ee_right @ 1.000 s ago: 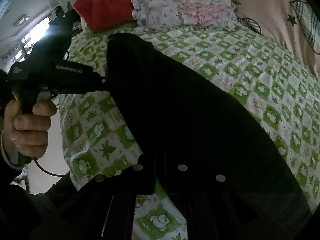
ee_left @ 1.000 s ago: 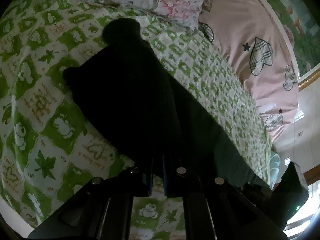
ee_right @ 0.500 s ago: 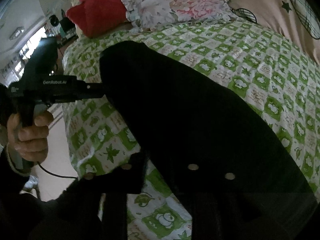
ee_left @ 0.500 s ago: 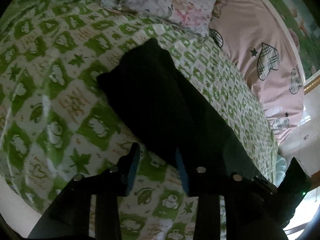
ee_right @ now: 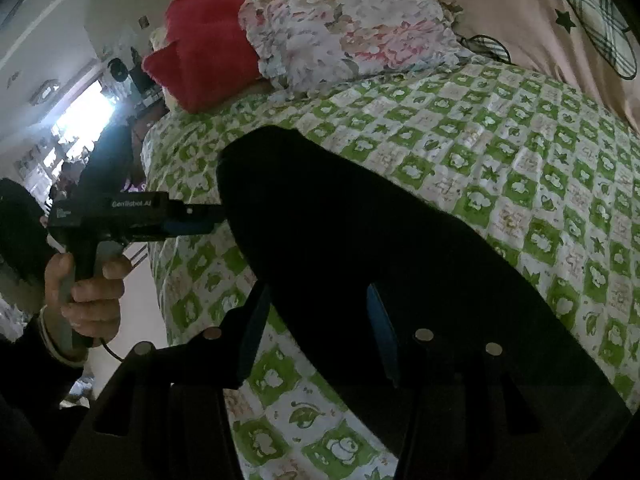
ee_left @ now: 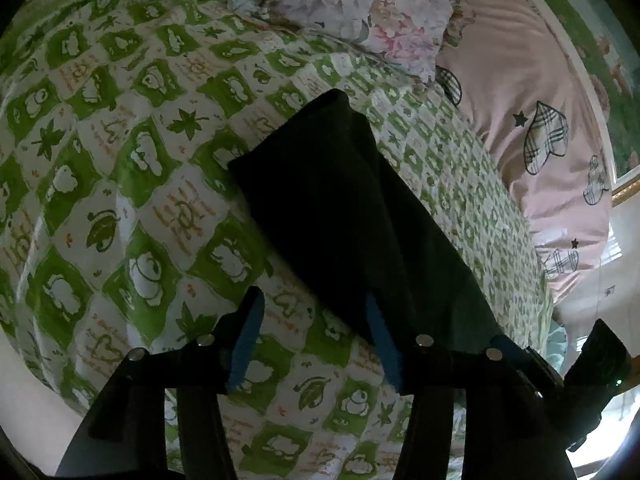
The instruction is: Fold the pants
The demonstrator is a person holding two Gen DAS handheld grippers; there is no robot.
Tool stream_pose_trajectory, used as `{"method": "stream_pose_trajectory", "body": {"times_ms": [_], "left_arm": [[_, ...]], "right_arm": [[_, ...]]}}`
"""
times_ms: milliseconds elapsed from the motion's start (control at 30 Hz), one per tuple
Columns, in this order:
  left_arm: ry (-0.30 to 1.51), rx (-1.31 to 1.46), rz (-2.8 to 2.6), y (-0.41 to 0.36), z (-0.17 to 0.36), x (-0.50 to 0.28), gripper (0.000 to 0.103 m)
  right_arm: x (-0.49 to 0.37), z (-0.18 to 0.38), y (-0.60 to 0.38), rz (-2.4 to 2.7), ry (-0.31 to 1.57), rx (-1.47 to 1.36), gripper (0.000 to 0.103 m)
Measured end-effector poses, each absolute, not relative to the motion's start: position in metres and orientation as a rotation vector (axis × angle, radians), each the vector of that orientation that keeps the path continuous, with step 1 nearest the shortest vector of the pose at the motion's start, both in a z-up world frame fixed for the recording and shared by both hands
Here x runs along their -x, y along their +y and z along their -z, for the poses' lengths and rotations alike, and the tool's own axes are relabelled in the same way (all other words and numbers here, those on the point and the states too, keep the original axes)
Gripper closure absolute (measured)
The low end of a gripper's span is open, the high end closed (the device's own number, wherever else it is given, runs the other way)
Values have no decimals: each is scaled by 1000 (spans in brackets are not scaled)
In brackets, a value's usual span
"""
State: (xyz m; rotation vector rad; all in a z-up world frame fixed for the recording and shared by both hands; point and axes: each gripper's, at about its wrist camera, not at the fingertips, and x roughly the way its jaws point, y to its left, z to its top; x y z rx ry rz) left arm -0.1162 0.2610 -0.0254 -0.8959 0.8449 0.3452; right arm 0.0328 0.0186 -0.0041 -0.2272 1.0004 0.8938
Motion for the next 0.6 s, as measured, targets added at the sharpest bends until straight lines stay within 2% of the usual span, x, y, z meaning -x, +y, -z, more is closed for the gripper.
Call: {"method": "stream_pose_trajectory", "body": {"times_ms": [367,600], "left_arm": [[858,894,-346,267,21,101,39],[872,915,-366,275,26,99,39]], "right_arm": [[-49,3,8,-866,1003,173,51],[-70,1,-5,-826,999,97,51]]}}
